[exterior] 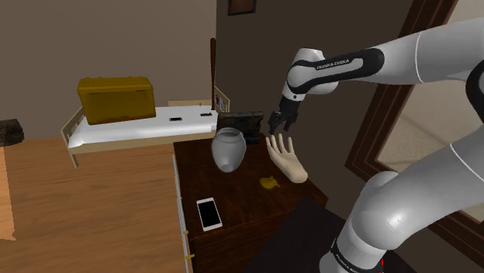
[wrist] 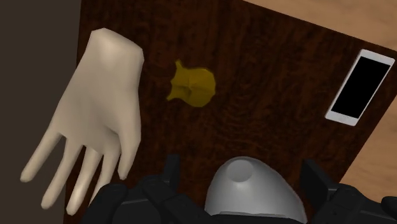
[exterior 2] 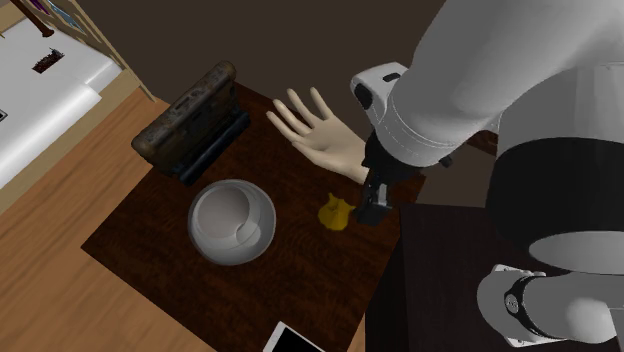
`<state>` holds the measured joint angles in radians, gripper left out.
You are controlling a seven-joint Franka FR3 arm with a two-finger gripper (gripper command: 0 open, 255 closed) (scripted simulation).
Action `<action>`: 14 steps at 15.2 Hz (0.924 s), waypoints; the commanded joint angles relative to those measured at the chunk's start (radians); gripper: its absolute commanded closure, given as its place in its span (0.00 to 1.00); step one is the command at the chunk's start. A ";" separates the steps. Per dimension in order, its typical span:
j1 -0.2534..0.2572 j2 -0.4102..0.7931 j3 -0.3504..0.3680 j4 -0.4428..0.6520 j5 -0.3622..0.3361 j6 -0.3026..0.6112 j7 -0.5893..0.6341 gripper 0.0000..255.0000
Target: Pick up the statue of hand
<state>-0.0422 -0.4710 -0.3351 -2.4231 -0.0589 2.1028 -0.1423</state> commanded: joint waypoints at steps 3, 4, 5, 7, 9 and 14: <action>0.007 0.143 -0.074 0.036 0.030 0.099 -0.089 0.00; 0.010 0.178 -0.091 0.046 0.043 0.121 -0.113 0.00; 0.012 0.215 -0.108 0.058 0.058 0.142 -0.137 0.00; 0.018 0.291 -0.140 0.086 0.096 0.181 -0.191 0.00; 0.021 0.371 -0.167 0.119 0.146 0.214 -0.250 0.00; -0.003 0.584 -0.199 0.227 0.305 0.269 -0.412 0.00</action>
<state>-0.0385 0.0664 -0.5317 -2.2199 0.2088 2.3600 -0.5196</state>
